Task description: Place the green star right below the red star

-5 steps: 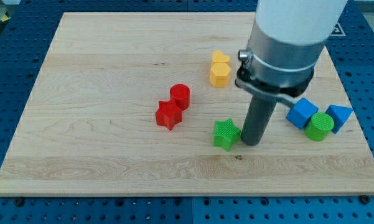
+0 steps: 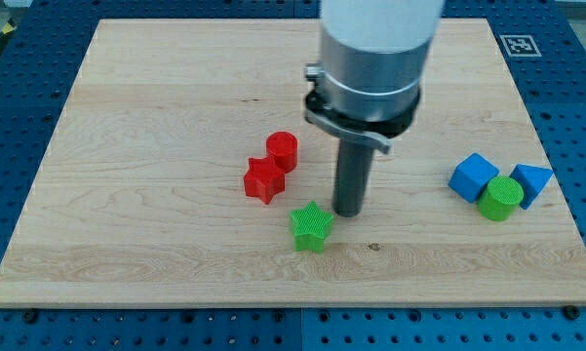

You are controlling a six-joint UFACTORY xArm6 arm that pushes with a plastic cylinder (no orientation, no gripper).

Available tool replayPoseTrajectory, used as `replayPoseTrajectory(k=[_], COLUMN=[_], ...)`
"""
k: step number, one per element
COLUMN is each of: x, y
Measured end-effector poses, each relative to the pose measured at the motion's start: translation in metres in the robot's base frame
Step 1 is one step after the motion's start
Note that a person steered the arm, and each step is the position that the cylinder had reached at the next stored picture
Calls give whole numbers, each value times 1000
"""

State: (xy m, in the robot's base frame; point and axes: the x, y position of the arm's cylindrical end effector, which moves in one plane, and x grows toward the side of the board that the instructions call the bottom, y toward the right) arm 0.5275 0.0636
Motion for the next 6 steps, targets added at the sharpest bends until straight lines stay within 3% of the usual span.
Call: replayPoseTrajectory(k=[2,6], x=[32,35], y=[2,-49])
